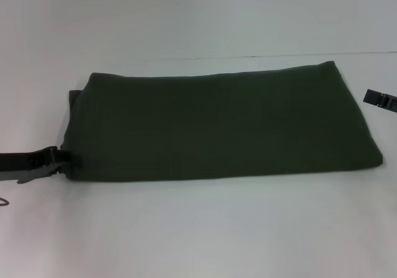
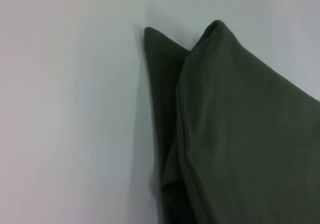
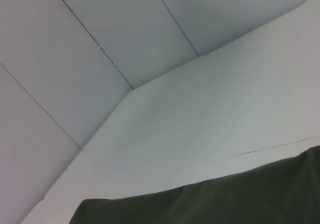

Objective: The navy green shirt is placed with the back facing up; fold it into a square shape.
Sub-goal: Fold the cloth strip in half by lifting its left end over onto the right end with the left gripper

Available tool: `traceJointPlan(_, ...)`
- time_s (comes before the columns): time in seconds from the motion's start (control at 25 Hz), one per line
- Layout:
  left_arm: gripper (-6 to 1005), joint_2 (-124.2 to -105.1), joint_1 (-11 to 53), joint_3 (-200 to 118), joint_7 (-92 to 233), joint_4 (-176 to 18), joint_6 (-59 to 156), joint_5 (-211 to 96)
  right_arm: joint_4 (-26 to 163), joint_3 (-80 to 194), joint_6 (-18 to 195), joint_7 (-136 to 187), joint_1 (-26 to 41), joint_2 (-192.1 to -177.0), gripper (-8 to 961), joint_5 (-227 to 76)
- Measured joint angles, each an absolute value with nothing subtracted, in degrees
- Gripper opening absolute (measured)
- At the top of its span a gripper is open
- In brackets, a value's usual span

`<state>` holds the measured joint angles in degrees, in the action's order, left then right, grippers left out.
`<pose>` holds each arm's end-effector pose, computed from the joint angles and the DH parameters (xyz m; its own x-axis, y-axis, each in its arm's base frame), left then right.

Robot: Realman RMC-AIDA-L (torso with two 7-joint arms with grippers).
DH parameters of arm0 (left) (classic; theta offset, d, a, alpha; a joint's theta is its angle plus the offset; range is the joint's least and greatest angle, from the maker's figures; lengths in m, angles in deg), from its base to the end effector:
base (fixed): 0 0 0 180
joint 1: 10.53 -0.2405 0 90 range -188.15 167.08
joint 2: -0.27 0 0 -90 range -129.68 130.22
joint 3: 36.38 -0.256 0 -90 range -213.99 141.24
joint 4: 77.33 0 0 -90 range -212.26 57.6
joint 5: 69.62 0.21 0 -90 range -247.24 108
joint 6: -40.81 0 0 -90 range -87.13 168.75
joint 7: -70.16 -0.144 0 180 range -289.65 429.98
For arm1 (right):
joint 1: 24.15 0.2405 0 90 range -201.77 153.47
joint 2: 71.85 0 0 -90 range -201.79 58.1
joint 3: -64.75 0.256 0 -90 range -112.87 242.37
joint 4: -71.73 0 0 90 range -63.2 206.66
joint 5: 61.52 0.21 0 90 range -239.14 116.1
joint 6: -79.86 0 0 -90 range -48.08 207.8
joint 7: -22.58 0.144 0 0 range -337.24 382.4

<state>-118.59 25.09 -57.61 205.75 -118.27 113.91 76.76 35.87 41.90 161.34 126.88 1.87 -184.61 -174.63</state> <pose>-0.3311 0.3596 0.0286 0.0793 0.8676 0.4909 0.9917 -0.0186 -0.1275 0.3375 0.3381 0.0860 0.3309 -0.5729 -0.7498 -0.9135 -0.3939 -0.1022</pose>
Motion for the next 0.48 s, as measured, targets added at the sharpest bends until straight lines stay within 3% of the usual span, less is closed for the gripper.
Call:
traceJointPlan(0.32,161,-118.8,24.5,-57.2,205.8,-119.0,113.2,76.8,35.9,41.9,161.5,126.8,1.5,-184.66,919,-174.6)
traceJointPlan(0.48,45,-118.89,24.4,-57.3,205.7,-119.1,113.2,76.8,35.9,41.9,161.5,126.6,1.4,-184.68,919,-174.6)
